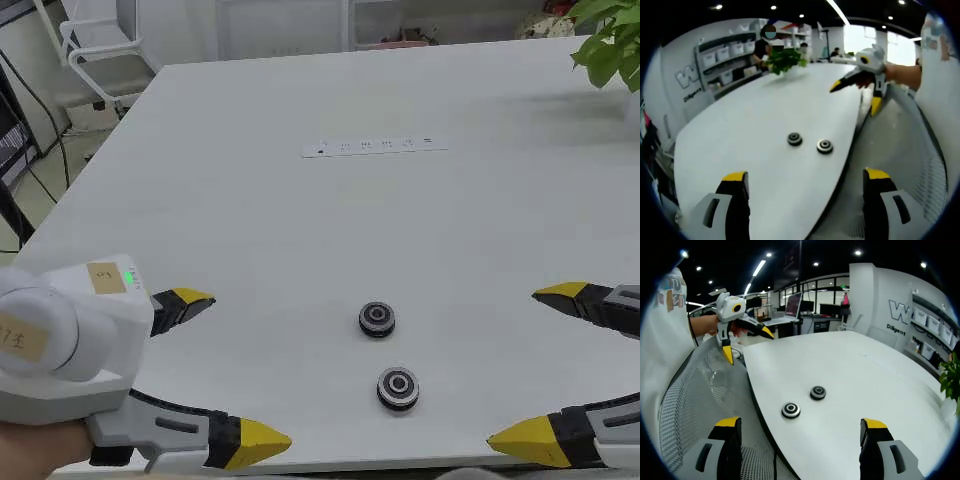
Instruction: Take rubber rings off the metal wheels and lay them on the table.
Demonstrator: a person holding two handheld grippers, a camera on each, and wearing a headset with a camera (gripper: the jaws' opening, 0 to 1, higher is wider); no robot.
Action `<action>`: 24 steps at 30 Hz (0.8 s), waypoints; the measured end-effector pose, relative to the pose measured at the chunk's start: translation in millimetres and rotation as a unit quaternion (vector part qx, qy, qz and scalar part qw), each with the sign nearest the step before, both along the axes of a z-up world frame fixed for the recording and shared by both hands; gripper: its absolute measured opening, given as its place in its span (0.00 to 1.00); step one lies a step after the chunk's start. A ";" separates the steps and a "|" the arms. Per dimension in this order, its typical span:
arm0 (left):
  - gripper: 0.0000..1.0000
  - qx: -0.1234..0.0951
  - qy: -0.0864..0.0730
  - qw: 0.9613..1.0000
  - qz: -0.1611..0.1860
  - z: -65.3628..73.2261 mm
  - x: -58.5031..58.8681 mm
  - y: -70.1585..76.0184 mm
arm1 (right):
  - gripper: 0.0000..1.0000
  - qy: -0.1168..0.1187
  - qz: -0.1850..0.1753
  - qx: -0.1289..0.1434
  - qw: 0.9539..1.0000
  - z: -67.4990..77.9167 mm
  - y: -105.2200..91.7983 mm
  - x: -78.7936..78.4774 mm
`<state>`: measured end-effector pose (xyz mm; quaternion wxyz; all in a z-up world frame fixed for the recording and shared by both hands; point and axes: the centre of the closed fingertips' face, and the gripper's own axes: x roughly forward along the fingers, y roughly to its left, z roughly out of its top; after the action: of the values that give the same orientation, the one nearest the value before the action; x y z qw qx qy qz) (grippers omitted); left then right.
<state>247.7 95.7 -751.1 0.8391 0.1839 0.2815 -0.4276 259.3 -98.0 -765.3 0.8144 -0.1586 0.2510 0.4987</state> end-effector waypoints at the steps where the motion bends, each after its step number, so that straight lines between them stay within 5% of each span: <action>1: 0.97 0.000 0.000 1.000 0.000 0.1 0.2 0.0 | 0.99 0.000 -0.001 0.000 1.000 0.1 -0.3 0.4; 24: 0.96 -0.013 -0.001 0.999 0.043 -1.2 3.7 2.0 | 0.98 0.006 -0.040 0.012 0.999 -3.8 -4.9 6.6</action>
<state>251.4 97.6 -752.4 0.8593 0.1616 0.2828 -0.3944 265.9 -102.9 -769.0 0.8339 -0.1356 0.2562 0.4696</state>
